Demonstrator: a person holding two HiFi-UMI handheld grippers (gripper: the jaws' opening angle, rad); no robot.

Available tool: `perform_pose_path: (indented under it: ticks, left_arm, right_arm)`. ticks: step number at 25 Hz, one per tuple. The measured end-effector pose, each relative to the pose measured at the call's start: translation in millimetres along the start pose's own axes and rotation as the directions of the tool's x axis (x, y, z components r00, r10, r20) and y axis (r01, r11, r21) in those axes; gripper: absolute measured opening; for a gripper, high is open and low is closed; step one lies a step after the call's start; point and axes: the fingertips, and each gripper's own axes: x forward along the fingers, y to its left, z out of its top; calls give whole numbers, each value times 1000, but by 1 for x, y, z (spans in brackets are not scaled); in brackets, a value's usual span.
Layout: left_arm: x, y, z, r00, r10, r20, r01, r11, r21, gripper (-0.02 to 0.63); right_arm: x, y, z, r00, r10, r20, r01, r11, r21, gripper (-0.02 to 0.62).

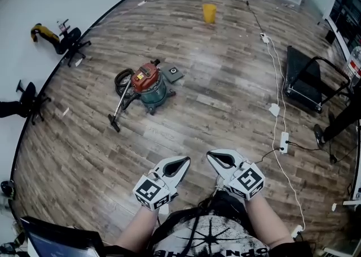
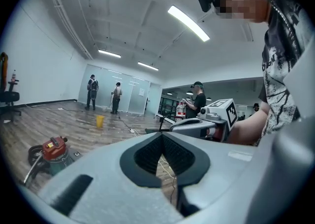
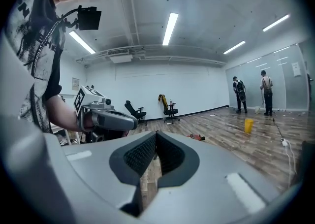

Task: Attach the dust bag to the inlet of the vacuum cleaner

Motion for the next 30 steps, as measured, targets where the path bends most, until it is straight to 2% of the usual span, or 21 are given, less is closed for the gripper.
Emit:
perform_pose_path:
  ticks: [3,7,12,22,26,30]
  left_arm:
    - [43,9,17,1000,17,6,-17,1000,20,2]
    - [97,22,34,999,40,25,-40,999,-3,2]
    - [146,37,48,996,87,35,-87,996,7,2]
    - [185,87,66,987,153,38,-154,988,29,2]
    - [202,127,74,990,139,18,-140,989,55,2]
    - [223,176,91,992,116,47,-118,992,41,2]
  right_arm:
    - [-5,-45,9,1000,25,-1,-25,1000,0,8]
    - [-11,-102,13,998,60,-12,-60,998,-3,8]
    - [-13,-152,15,994,112,-18,-112,994,-11,8]
    - [12,-211,26,988,155,-5,-155,988,-17,8]
    - [46,-233,36,983,181,-27,-182,982,-53,9]
    - [85,-266,51,988,155,-19,-155,987,-47,9]
